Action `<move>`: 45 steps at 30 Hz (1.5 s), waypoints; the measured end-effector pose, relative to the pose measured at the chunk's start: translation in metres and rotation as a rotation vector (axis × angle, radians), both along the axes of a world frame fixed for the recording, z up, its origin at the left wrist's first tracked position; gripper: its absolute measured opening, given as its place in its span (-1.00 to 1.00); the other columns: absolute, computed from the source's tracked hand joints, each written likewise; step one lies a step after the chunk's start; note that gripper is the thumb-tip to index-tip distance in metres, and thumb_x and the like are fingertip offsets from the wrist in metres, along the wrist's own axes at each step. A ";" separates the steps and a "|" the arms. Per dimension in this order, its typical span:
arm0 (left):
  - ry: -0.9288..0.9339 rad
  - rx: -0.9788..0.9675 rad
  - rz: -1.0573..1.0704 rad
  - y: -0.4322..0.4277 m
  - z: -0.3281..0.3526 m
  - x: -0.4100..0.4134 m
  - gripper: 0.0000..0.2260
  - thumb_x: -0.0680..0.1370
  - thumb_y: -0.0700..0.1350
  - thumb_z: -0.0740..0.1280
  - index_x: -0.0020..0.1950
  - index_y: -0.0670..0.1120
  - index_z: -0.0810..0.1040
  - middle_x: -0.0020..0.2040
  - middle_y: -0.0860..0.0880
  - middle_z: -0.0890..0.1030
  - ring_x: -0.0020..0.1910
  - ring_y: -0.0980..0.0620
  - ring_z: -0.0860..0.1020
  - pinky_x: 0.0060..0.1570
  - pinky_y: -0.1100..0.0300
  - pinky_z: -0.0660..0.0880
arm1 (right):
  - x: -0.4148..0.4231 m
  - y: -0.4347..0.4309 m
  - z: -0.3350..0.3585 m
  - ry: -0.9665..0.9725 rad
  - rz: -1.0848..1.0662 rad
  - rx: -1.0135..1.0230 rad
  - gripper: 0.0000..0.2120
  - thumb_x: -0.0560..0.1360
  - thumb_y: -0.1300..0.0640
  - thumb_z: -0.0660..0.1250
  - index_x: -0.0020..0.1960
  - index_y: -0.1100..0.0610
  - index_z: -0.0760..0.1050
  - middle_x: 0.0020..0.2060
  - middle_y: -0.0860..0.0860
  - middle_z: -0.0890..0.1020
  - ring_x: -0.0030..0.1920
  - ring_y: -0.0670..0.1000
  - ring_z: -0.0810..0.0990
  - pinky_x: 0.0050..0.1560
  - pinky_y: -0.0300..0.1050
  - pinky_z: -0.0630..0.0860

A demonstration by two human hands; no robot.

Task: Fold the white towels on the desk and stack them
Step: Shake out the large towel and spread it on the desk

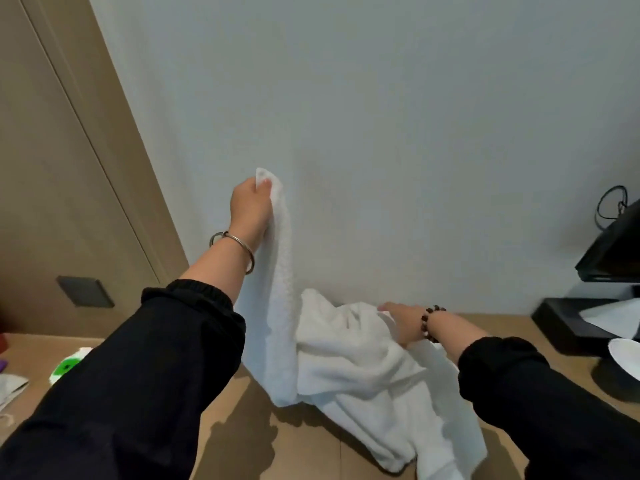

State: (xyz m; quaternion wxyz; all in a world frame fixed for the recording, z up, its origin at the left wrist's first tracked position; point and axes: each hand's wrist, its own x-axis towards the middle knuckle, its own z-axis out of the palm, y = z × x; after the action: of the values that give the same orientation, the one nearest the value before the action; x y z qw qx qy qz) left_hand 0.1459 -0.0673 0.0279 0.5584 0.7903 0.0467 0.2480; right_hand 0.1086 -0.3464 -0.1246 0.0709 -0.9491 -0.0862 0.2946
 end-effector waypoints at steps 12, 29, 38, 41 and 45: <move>0.041 0.077 -0.196 -0.030 -0.014 -0.006 -0.69 0.61 -0.06 0.16 -0.33 -0.04 0.24 -0.38 0.02 0.22 -0.37 0.05 0.20 -0.47 0.25 0.12 | -0.014 -0.001 -0.006 0.117 -0.102 0.091 -0.95 0.48 0.16 0.35 -0.11 0.02 0.50 -0.17 -0.03 0.56 -0.13 0.00 0.51 -0.06 -0.16 0.49; 0.246 0.200 -0.418 -0.056 -0.012 -0.019 -0.80 0.35 0.03 0.42 -0.40 -0.04 0.53 -0.41 0.09 0.53 -0.38 0.14 0.47 -0.34 0.24 0.39 | -0.009 0.007 0.114 0.039 -0.225 0.970 -0.75 0.44 0.16 0.44 0.10 0.17 0.56 0.01 0.06 0.66 0.00 0.03 0.64 0.09 -0.03 0.56; -0.107 0.059 -0.059 -0.034 0.086 0.000 -0.73 0.46 -0.06 0.37 -0.42 -0.03 0.43 -0.46 0.07 0.45 -0.42 0.07 0.41 -0.42 0.22 0.33 | 0.017 0.039 0.214 -0.634 -0.604 0.942 -0.70 0.56 0.05 0.24 -0.15 0.28 0.54 -0.25 0.10 0.58 -0.26 0.06 0.50 -0.31 -0.23 0.40; -0.384 0.028 0.063 -0.027 0.141 0.004 -0.74 0.44 -0.03 0.36 -0.39 -0.08 0.40 -0.46 0.06 0.42 -0.43 0.11 0.36 -0.46 0.29 0.29 | 0.011 0.055 0.324 -1.083 -0.547 1.223 -0.77 0.55 0.22 0.18 -0.27 0.23 0.43 -0.38 0.06 0.41 -0.31 0.00 0.31 -0.55 -0.26 0.18; -0.698 0.242 0.101 -0.023 0.183 0.002 -0.81 0.49 0.05 0.33 -0.27 0.03 0.43 -0.32 0.06 0.54 -0.38 0.16 0.42 -0.42 0.30 0.29 | -0.008 0.068 0.393 -1.638 -0.418 1.571 -0.74 0.42 0.42 0.12 -0.35 0.13 0.33 -0.44 -0.09 0.34 -0.40 -0.17 0.30 -0.45 -0.35 0.21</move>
State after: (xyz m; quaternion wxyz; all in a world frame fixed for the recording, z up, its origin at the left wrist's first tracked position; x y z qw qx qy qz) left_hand 0.1475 -0.0906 0.2110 0.4302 0.7152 -0.1371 0.5335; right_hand 0.1004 -0.2784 0.2689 0.6124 -0.5454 -0.1070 -0.5622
